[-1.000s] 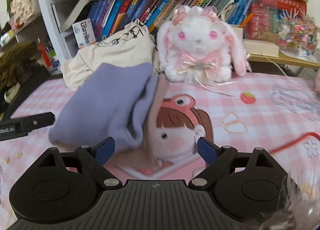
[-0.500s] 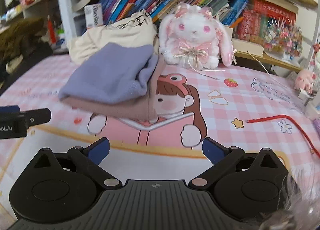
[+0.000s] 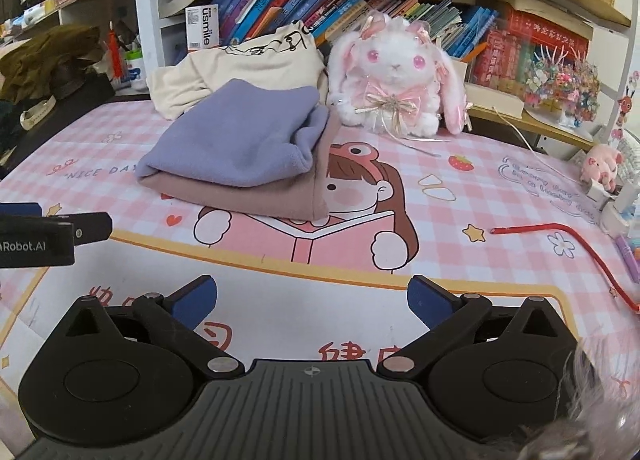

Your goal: Fold clothes

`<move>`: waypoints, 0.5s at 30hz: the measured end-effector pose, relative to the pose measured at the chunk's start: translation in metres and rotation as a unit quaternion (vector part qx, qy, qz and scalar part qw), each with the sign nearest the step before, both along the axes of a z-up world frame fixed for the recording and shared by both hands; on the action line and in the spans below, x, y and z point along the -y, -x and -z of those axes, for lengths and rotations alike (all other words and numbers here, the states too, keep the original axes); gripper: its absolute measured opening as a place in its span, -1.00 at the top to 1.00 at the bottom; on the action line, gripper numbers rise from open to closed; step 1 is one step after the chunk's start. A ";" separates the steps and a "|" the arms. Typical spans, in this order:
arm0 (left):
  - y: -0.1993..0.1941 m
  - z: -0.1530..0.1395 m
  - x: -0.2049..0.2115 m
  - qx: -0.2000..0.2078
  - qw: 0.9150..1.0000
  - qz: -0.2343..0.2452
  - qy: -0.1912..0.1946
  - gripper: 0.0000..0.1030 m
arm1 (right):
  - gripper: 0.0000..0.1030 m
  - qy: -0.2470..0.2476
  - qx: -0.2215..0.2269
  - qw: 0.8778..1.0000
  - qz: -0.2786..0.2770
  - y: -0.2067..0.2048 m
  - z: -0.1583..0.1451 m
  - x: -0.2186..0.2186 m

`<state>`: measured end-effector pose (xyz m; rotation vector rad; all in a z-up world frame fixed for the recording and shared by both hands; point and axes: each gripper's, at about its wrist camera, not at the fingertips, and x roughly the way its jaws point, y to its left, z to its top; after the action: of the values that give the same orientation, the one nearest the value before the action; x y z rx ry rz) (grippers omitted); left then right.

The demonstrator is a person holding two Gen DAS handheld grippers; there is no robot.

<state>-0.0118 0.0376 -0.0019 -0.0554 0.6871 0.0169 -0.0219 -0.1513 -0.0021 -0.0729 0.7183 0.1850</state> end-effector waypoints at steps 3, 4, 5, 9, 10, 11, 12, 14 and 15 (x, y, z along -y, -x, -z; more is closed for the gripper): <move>0.000 0.000 0.000 0.000 1.000 0.002 -0.001 -0.95 | -1.00 -0.003 -0.005 1.000 0.005 -0.001 0.001 0.002; -0.001 0.001 0.000 -0.001 1.000 0.003 -0.001 -0.95 | -1.00 -0.004 -0.006 1.000 0.007 -0.001 0.001 0.002; -0.001 0.001 0.001 -0.002 1.000 0.005 -0.001 -0.96 | -1.00 -0.004 -0.008 1.000 0.008 -0.002 0.002 0.003; -0.003 0.002 0.001 -0.003 1.000 0.009 -0.001 -0.97 | -1.00 -0.005 -0.014 1.000 0.013 -0.003 0.003 0.005; -0.003 0.002 0.001 -0.004 1.000 0.009 -0.002 -0.97 | -1.00 -0.005 -0.015 1.000 0.015 -0.003 0.004 0.005; -0.003 0.002 0.002 -0.005 1.000 0.009 -0.003 -0.97 | -1.00 -0.006 -0.016 1.000 0.016 -0.003 0.004 0.005; -0.004 0.002 0.002 -0.006 1.000 0.009 -0.004 -0.97 | -1.00 -0.006 -0.016 1.000 0.016 -0.003 0.004 0.006; -0.004 0.003 0.002 -0.008 1.000 0.008 -0.005 -0.97 | -1.00 -0.006 -0.018 1.000 0.018 -0.003 0.004 0.006; -0.005 0.003 0.002 -0.008 1.000 0.007 -0.005 -0.97 | -1.00 -0.005 -0.019 1.000 0.018 -0.003 0.004 0.006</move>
<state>-0.0071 0.0357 -0.0050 -0.0419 0.7042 0.0073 -0.0187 -0.1572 -0.0063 -0.0464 0.7568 0.1559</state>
